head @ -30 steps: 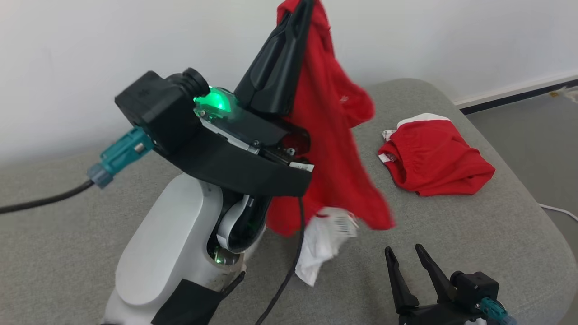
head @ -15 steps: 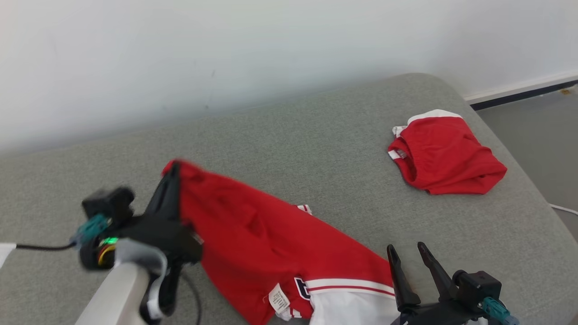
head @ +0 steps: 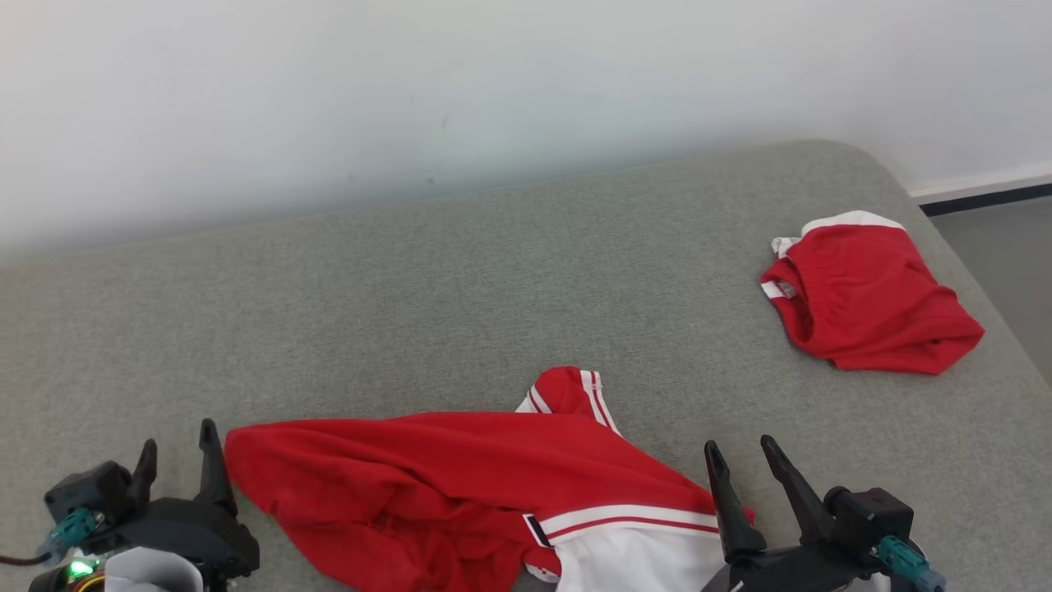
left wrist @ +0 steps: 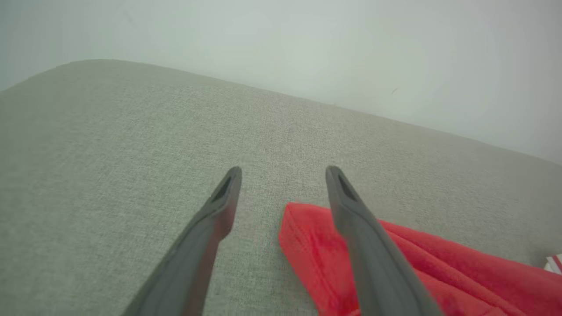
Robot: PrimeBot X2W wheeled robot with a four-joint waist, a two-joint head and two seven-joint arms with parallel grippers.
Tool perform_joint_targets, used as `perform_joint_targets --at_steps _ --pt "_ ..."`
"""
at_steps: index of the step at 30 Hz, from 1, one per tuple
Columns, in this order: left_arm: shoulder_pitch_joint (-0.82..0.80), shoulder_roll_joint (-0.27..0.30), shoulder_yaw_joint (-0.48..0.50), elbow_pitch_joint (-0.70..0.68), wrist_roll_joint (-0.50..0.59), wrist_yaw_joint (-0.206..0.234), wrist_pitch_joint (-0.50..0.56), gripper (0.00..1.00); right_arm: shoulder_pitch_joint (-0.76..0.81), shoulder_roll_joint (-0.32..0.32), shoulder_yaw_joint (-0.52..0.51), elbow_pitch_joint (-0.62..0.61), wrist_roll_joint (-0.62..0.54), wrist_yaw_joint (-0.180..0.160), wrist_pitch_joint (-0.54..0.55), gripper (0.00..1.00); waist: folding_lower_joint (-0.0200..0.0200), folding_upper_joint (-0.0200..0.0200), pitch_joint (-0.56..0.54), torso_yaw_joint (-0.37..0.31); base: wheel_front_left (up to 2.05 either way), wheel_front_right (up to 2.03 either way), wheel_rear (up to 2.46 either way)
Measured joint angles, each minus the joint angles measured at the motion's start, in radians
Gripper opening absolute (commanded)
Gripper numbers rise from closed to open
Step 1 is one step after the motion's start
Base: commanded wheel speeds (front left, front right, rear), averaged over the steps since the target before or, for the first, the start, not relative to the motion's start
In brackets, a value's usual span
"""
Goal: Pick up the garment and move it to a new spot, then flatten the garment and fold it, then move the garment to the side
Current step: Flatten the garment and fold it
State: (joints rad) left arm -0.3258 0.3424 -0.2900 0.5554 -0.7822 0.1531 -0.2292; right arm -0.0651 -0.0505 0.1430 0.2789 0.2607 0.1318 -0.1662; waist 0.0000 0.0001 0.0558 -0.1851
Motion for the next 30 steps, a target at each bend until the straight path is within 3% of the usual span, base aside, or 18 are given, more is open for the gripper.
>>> perform_joint_targets --at_steps 5,8,14,22,23,24,26,27,30 --pt "0.033 0.015 -0.037 -0.082 0.058 0.013 -0.008 1.00 0.008 0.000 -0.003 -0.007 -0.007 0.000 0.008 1.00 0.0000 0.0000 -0.002 0.030 0.00 0.00 0.00" --pt "0.059 -0.003 -0.089 -0.107 0.064 0.017 0.073 1.00 0.009 0.000 0.002 -0.008 -0.007 0.000 0.010 1.00 0.0000 0.0000 -0.007 0.038 0.00 0.00 0.00" --pt "0.124 -0.026 -0.116 -0.179 0.049 0.102 0.195 1.00 0.010 0.000 0.010 -0.013 -0.006 0.000 0.015 1.00 0.0000 0.0000 -0.006 0.034 0.00 0.00 0.00" --pt "0.163 -0.019 -0.157 -0.271 0.042 0.134 0.300 1.00 0.014 0.000 0.000 -0.017 -0.007 0.000 0.016 1.00 0.0000 0.0000 0.005 0.034 0.00 0.00 0.00" --pt "0.163 -0.016 -0.160 -0.277 0.044 0.139 0.306 0.94 0.014 0.000 0.001 -0.018 -0.007 0.000 0.016 1.00 0.0000 0.0000 0.005 0.034 0.00 0.00 0.00" --pt "0.163 -0.014 -0.164 -0.281 0.049 0.146 0.310 0.61 0.013 0.000 0.003 -0.019 -0.007 0.000 0.016 1.00 0.0000 0.0000 0.006 0.034 0.00 0.00 0.00" --pt "0.163 -0.008 -0.167 -0.292 0.061 0.148 0.304 0.11 0.013 0.000 0.006 -0.019 -0.007 0.000 0.016 1.00 0.0000 0.0000 0.008 0.033 0.00 0.00 0.00" --pt "0.162 -0.004 -0.167 -0.297 0.066 0.151 0.296 0.00 0.013 0.000 0.007 -0.019 -0.007 0.000 0.016 1.00 0.0000 0.0000 0.008 0.032 0.00 0.00 0.00" --pt "0.162 0.002 -0.165 -0.312 0.069 0.153 0.282 0.00 0.013 0.000 0.003 -0.019 -0.006 0.000 0.016 1.00 0.0000 0.0000 0.012 0.033 0.00 0.00 0.00"
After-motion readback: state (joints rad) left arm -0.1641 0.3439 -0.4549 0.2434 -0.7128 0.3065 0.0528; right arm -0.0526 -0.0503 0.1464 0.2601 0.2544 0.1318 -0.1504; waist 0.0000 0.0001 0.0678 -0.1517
